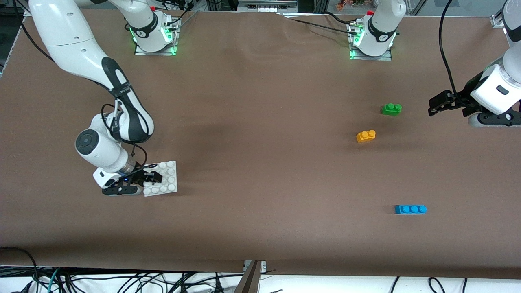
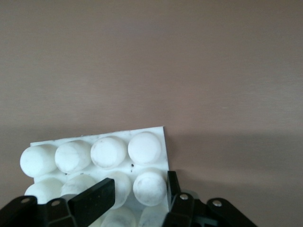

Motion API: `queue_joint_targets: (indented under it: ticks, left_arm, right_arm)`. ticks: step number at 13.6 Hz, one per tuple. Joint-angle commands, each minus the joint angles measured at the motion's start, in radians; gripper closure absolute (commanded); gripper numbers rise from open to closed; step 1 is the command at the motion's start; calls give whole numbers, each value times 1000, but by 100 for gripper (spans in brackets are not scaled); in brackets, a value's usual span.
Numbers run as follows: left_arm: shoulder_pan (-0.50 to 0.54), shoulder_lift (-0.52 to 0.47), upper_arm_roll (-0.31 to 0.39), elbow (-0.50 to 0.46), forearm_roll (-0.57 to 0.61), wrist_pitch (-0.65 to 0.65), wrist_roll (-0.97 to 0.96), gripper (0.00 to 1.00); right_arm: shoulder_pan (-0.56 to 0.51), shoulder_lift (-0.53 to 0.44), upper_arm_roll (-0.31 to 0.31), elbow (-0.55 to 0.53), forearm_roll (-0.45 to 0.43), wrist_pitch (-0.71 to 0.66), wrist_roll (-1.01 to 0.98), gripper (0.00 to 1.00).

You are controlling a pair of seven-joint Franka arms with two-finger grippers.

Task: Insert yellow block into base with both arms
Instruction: 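Slide the white base plate toward the table middle with the right gripper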

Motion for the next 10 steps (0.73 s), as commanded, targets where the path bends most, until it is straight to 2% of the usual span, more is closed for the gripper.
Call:
queue_joint_targets:
  ticks: [1,8,10]
  left_arm:
    - [-3,11,3,28,9,-21,16,0]
    - [-3,9,3,28,9,-21,18,0]
    - [-3,11,3,28,9,-21,18,0]
  right_arm:
    - [50,32,3,-1,19,53,72,48]
    - [205,75,-11,36,13,86,317,48]
    - [278,94,-49,63,13,88,388,48]
